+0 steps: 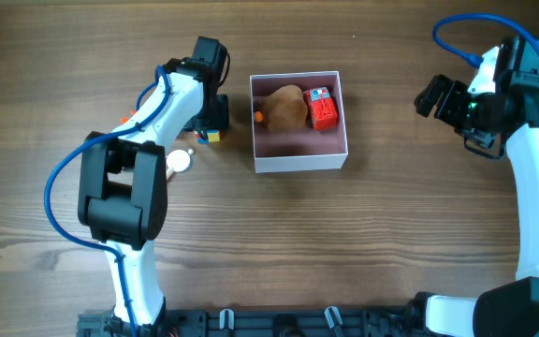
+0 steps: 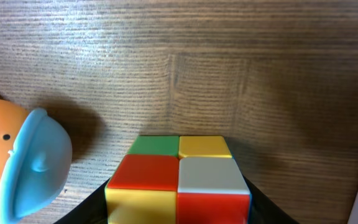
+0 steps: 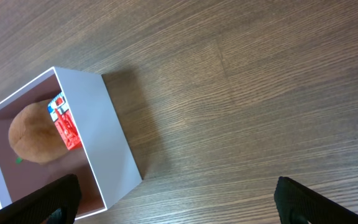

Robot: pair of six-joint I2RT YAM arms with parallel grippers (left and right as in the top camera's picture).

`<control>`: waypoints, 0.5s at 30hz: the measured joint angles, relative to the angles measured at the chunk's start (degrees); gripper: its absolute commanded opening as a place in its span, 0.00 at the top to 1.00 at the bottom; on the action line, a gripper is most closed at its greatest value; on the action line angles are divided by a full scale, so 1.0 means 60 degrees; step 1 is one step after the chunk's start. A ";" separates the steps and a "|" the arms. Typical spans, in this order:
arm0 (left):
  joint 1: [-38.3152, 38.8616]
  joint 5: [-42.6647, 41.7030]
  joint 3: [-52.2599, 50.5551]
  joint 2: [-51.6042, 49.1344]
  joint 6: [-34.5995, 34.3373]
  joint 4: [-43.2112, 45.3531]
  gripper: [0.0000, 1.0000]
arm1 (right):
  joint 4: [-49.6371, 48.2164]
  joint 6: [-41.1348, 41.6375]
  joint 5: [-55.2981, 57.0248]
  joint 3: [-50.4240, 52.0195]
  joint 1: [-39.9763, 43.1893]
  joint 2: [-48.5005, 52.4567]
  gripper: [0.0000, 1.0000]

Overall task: Pack container
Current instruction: 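Grasp the Rubik's cube with the left gripper, then carry the cube right into the box and open the left gripper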

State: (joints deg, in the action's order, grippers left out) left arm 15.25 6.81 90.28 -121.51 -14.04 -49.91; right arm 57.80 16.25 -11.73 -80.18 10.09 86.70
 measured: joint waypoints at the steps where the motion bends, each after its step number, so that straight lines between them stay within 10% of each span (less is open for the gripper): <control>1: 0.0000 0.0004 0.0011 0.0000 -0.0004 -0.0087 0.50 | 0.0000 0.0000 0.0000 0.0000 0.0000 0.0000 0.00; 15: 0.0736 -0.0025 0.1967 0.2659 -0.0743 -0.2896 0.53 | -0.0004 0.0000 0.0000 0.0000 0.0000 0.0004 0.00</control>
State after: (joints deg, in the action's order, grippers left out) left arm 19.66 6.66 102.08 -105.56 -18.50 -67.29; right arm 57.78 16.25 -11.73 -80.18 10.09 86.72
